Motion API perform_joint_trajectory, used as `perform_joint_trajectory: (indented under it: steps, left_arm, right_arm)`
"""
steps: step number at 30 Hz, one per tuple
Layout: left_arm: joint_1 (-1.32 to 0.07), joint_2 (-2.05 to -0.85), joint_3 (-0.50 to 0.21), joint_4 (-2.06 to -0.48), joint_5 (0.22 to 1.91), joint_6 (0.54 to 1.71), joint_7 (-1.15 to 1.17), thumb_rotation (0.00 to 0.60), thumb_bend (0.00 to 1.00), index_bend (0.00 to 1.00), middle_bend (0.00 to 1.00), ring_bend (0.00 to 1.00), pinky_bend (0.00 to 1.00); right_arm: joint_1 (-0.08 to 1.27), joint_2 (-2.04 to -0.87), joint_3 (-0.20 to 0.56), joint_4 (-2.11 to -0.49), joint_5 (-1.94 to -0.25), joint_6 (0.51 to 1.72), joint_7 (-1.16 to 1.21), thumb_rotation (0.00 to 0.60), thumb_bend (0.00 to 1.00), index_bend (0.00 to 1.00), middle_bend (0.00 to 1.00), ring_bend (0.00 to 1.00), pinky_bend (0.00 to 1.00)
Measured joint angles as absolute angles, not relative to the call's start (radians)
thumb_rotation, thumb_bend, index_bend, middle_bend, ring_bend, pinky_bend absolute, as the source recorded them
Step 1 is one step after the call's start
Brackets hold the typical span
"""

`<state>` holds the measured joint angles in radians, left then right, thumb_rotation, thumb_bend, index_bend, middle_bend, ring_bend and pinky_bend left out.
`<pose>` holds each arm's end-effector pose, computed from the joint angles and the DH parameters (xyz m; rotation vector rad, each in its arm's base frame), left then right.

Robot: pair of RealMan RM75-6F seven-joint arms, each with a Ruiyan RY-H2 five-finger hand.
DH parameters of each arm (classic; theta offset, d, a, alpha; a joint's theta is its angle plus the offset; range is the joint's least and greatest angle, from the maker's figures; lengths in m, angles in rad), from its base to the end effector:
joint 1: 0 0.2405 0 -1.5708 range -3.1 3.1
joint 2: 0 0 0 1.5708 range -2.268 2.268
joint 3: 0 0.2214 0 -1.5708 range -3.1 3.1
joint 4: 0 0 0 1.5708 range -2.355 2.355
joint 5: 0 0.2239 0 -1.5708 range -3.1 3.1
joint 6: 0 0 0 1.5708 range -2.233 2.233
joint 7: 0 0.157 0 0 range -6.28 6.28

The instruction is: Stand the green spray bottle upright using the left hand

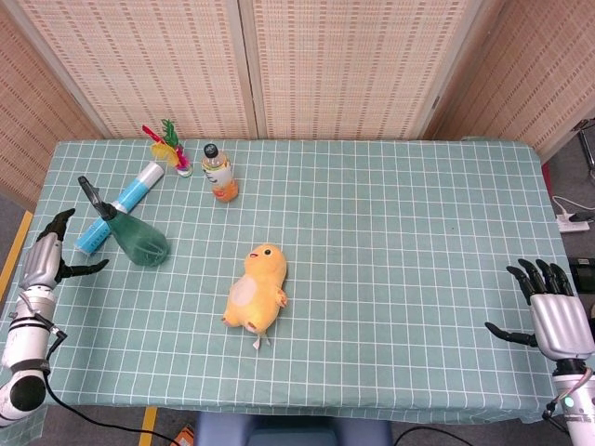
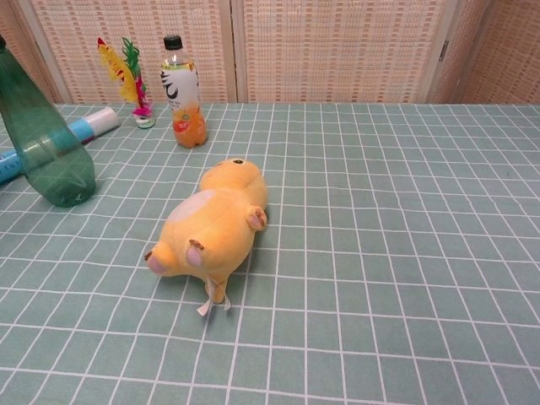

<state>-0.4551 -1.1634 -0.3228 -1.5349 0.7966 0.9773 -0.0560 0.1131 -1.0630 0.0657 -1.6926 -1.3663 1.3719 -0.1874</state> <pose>-0.2786 0.3434 0.1274 -1.0552 -1.3518 -0.9353 -0.2924 -0.2015 0.1329 1.4069 -0.8966 0.6887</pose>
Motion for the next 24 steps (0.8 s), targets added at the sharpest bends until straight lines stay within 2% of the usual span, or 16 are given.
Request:
perform_joint_trajectory:
  steps: [2,7,11,13,14,17,19,21,24]
  left_arm:
    - [-0.437,-1.147,-0.322,-1.549,0.819,0.992,-0.081,0.600,0.26,0.00,0.00,0.00,0.07]
    - [-0.395,-1.114,-0.311,-1.571,0.872,1.043,-0.104,0.600,0.38,0.00,0.00,0.00,0.08]
    - [-0.366,-1.092,-0.300,-1.600,0.905,1.085,-0.113,0.600,0.46,0.00,0.01,0.00,0.14]
    - [-0.353,-1.087,-0.292,-1.607,0.921,1.124,-0.099,0.600,0.50,0.02,0.08,0.07,0.20]
    - [-0.347,-1.087,-0.288,-1.608,0.930,1.147,-0.087,0.600,0.51,0.05,0.14,0.14,0.25]
    - [-0.322,-1.101,-0.267,-1.601,0.981,1.252,-0.037,0.600,0.52,0.21,0.25,0.23,0.33]
    - [-0.305,-1.117,-0.242,-1.579,1.050,1.341,-0.010,0.600,0.48,0.29,0.27,0.24,0.28]
    - [-0.294,-1.125,-0.216,-1.553,1.133,1.402,-0.006,0.600,0.45,0.31,0.27,0.24,0.23]
    - [-0.279,-1.141,-0.168,-1.487,1.301,1.461,-0.023,0.600,0.44,0.30,0.28,0.25,0.22]
  right_arm:
    - [0.113,-1.063,0.065,-1.692,-1.368,1.372,-0.184,0.600,0.00,0.17,0.09,0.00,0.00]
    - [0.112,-1.061,0.064,-1.690,-1.377,1.374,-0.170,0.600,0.00,0.17,0.09,0.00,0.00]
    - [0.112,-1.058,0.062,-1.688,-1.383,1.373,-0.158,0.600,0.00,0.17,0.09,0.00,0.00]
    - [0.112,-1.056,0.061,-1.688,-1.386,1.371,-0.152,0.600,0.00,0.17,0.09,0.00,0.00]
    - [0.112,-1.055,0.060,-1.688,-1.386,1.369,-0.150,0.600,0.00,0.17,0.09,0.00,0.00]
    - [0.114,-1.048,0.057,-1.689,-1.387,1.360,-0.146,0.600,0.00,0.16,0.09,0.00,0.00]
    - [0.114,-1.045,0.056,-1.691,-1.387,1.358,-0.142,0.600,0.00,0.16,0.09,0.00,0.00]
    - [0.113,-1.044,0.055,-1.692,-1.390,1.360,-0.139,0.600,0.00,0.16,0.09,0.00,0.00]
    - [0.113,-1.044,0.053,-1.691,-1.394,1.361,-0.141,0.600,0.00,0.16,0.09,0.00,0.00]
